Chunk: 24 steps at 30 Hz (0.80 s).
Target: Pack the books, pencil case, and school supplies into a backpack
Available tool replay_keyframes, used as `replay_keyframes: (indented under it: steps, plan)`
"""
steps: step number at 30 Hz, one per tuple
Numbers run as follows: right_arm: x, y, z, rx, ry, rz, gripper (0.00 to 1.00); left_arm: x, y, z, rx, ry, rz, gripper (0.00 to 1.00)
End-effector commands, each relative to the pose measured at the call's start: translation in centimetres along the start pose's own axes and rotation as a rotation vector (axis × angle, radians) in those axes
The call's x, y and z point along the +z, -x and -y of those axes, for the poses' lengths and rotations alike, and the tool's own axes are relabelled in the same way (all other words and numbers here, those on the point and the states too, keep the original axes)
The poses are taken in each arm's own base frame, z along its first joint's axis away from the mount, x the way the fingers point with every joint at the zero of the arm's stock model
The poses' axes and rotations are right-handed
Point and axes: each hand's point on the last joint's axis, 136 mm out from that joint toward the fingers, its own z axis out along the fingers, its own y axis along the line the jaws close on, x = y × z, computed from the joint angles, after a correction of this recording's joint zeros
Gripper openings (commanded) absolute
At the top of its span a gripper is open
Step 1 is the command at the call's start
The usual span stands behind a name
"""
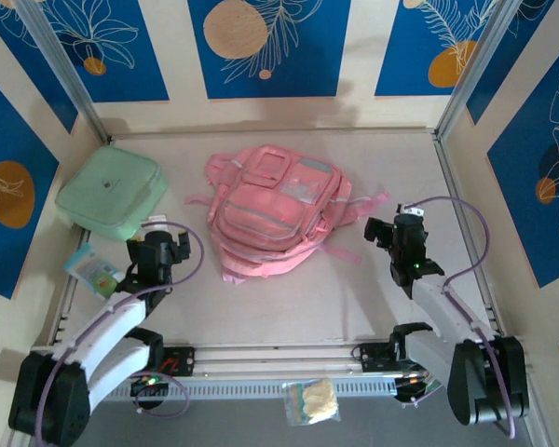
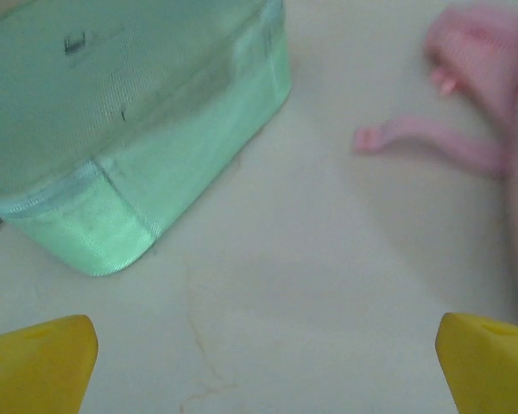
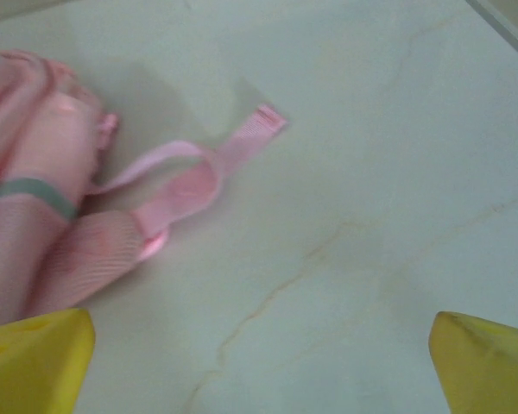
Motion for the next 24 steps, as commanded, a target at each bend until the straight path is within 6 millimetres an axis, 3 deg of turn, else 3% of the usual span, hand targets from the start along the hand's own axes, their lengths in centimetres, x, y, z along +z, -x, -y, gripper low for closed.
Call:
replay_keyframes:
  steps: [1,5,7,10,12,14,16,19,24]
  plan:
    - [1.3,3.2,-0.9,0.0,0.096,0.163,0.99,1.2,4.2,0.6,0.051,-0.012,0.214,0.99]
    - [4.1,3.1,-3.0,-0.008,0.229,0.116,0.99,3.5,4.5,3.8,0.108,-0.126,0.273,0.99]
    - [4.6,3.7,-5.2,-0.102,0.336,0.138,0.99,3.8,5.1,4.8,0.1,-0.175,0.303,0.99]
    - [5.3,3.5,-6.5,-0.179,0.403,0.163,0.99,5.0,4.9,5.8,0.114,-0.251,0.303,0.99]
    - [6.1,2.1,-6.1,-0.179,0.394,0.17,0.99,5.8,3.9,6.3,0.111,-0.293,0.295,0.99]
    - [5.9,2.1,-6.5,-0.19,0.408,0.217,0.99,6.0,3.4,6.5,0.107,-0.306,0.319,0.99]
    - [6.9,2.2,-6.1,-0.181,0.359,0.166,0.99,6.4,3.4,6.7,0.11,-0.323,0.277,0.99]
    - [7.0,2.3,-5.8,-0.166,0.354,0.156,0.99,8.7,3.2,5.2,0.022,-0.312,0.16,0.99]
    - [6.9,2.2,-5.9,-0.165,0.371,0.148,0.99,8.5,3.4,5.1,0.018,-0.306,0.185,0.99]
